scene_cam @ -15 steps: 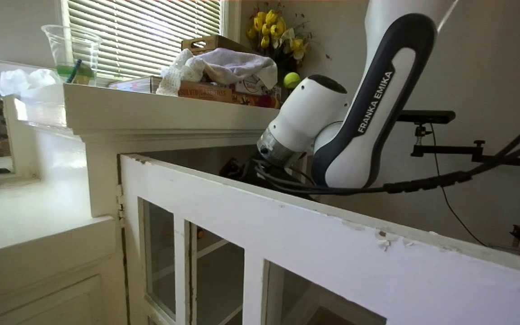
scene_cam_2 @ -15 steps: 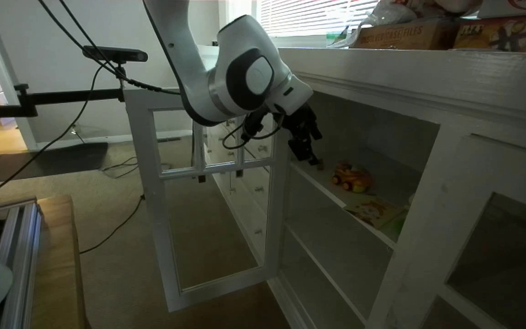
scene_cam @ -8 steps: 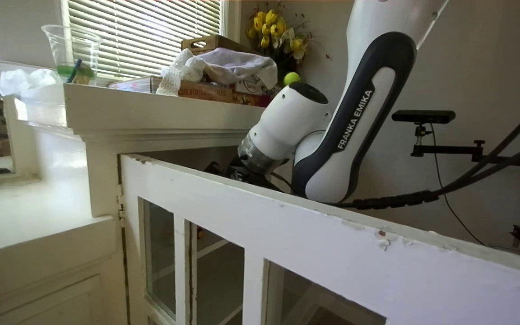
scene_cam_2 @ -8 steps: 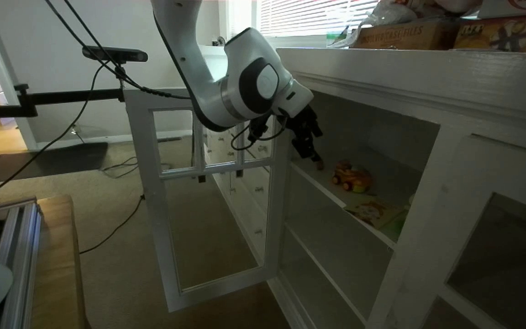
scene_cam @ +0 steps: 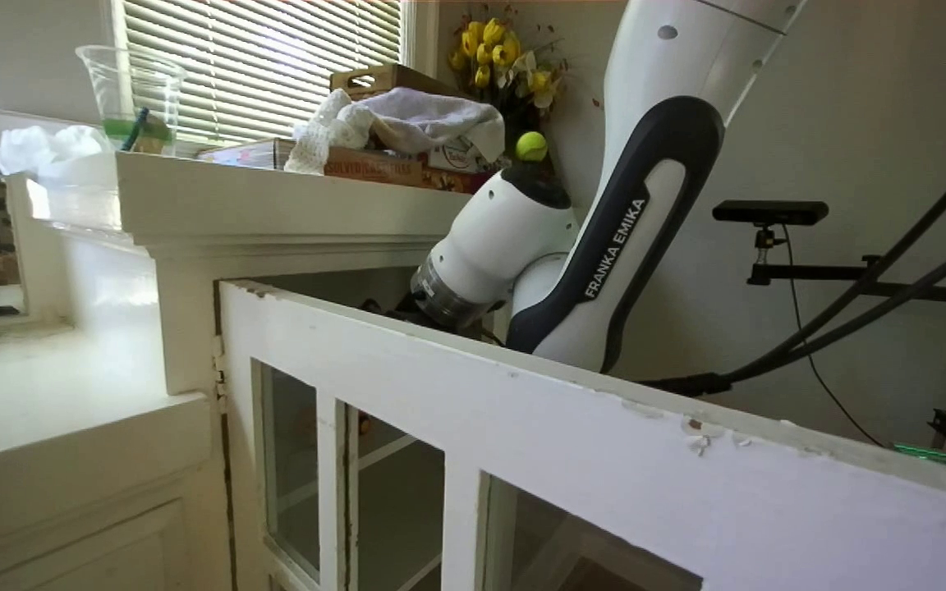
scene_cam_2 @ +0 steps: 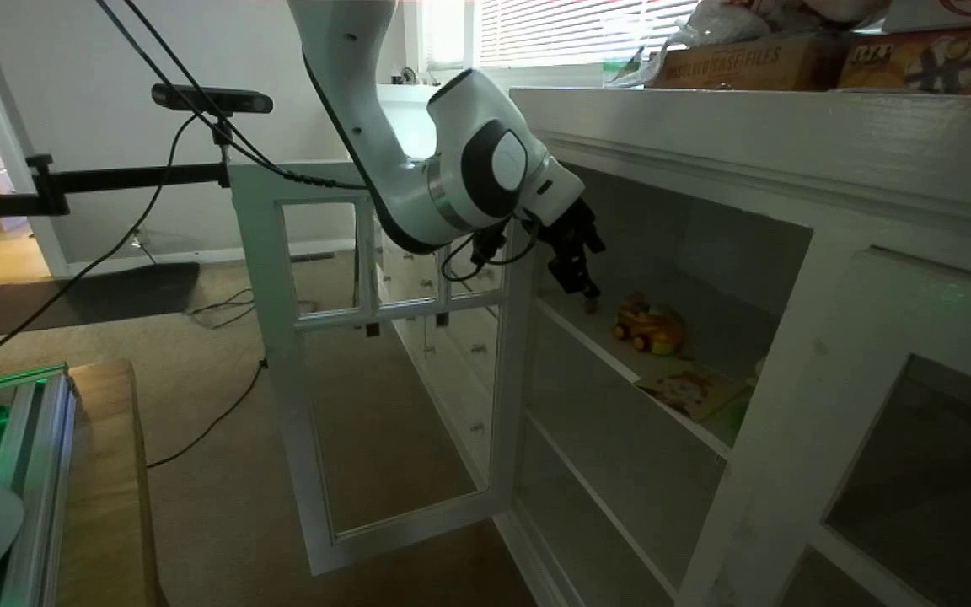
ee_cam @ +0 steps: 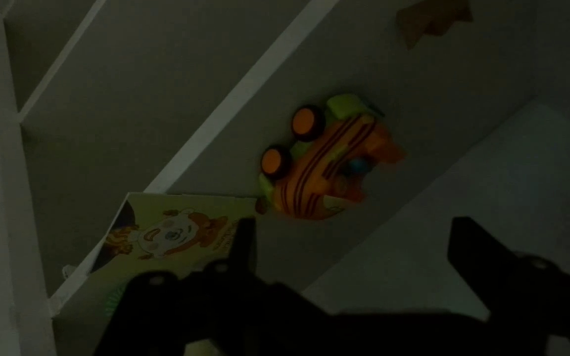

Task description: Put the car on top of the cabinet.

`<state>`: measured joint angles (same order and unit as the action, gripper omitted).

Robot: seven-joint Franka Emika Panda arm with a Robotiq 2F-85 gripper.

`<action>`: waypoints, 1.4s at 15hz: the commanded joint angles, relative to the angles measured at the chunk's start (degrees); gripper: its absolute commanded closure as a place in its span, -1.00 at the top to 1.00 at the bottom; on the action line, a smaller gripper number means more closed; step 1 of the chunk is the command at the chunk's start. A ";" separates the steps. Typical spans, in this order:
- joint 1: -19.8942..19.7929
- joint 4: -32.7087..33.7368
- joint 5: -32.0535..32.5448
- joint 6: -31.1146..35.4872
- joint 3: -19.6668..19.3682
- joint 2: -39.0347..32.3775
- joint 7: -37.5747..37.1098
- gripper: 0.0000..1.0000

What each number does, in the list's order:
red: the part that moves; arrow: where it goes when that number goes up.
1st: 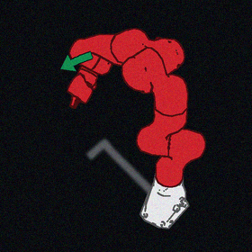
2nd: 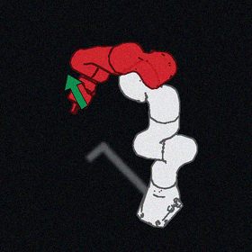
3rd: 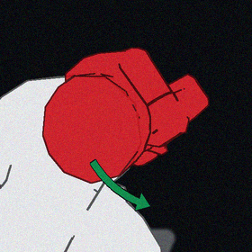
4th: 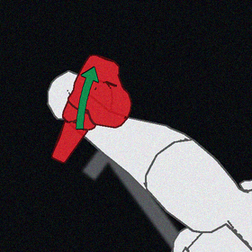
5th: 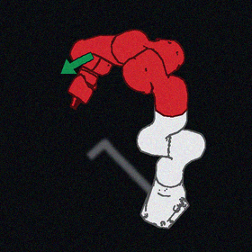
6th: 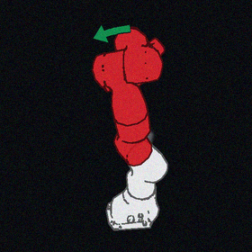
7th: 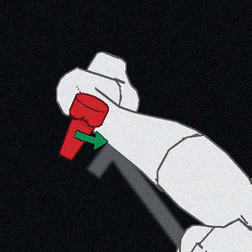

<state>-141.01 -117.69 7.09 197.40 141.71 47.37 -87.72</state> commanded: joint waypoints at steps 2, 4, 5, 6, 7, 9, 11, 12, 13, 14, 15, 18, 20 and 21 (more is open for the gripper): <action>-0.02 1.54 0.00 -0.01 -0.73 1.56 -1.83 1.00; -0.04 1.79 0.00 -0.01 -0.91 1.96 -2.00 1.00; -0.01 1.79 0.00 -0.01 -0.90 1.96 -2.00 1.00; 0.00 1.79 0.00 -0.01 -0.90 1.96 -2.00 1.00; 0.00 1.79 0.00 -0.01 -0.90 1.96 -2.00 1.00; -0.01 3.69 -0.99 -1.22 -1.02 3.87 -3.25 1.00; -0.02 5.11 -0.95 -1.56 -0.69 4.83 -4.51 1.00; -0.02 5.89 -1.09 -2.18 -0.56 5.26 -4.93 1.00; -0.02 6.88 -1.05 -2.50 -0.42 5.87 -5.51 1.00; 0.01 7.79 -1.04 -2.65 -0.39 6.51 -5.97 1.00; 0.01 9.01 -1.12 -3.12 -0.39 7.28 -6.51 1.00; 0.04 12.72 -1.41 -4.27 -1.03 10.06 -8.15 1.00; 0.03 14.78 -1.58 -4.88 -1.52 11.77 -9.23 1.00; 0.01 15.78 -1.67 -5.32 -1.82 12.61 -9.69 1.00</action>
<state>-141.00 -107.40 7.00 193.37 141.08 55.12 -94.61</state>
